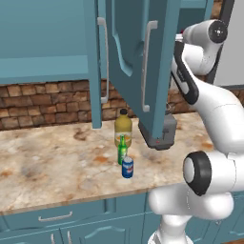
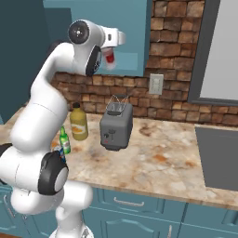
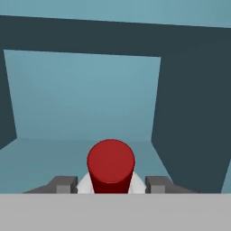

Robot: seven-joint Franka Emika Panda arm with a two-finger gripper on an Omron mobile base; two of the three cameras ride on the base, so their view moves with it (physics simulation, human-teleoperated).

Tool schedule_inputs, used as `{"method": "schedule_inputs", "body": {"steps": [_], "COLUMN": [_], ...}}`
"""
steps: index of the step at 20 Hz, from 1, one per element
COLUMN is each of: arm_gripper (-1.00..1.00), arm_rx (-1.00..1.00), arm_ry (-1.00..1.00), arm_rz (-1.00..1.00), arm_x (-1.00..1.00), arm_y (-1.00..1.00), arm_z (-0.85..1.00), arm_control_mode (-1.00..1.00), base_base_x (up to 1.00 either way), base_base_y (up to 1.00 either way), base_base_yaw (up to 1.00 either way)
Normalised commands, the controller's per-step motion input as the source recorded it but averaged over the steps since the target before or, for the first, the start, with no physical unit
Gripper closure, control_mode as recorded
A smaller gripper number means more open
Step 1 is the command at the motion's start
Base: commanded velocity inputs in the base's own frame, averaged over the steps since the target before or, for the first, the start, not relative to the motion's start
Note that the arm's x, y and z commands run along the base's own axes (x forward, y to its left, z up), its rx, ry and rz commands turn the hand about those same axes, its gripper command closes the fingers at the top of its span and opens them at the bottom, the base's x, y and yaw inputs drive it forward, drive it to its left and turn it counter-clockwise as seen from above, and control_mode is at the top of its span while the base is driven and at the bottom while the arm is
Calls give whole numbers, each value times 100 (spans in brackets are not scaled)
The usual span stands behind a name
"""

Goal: Sort all alcoholic drinks to one cabinet, and non-alcoholic drinks to the other.

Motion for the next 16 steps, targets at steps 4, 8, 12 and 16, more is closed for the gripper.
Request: {"method": "schedule_inputs", "body": {"steps": [4,8,12,16], "arm_gripper": [100,100,100,100], "arm_rx": [0,0,0,0], "arm_ry": [0,0,0,1], "arm_rz": [0,0,0,0], "arm_x": [62,58,38,27], "arm_y": [-5,-5,0,0], "arm_z": [0,0,-17,-50], "arm_control_mode": [-100,-100,-100,-100], "base_base_x": [0,0,0,0], "base_base_y": [0,0,0,0], "base_base_yaw": [0,0,0,0]}}
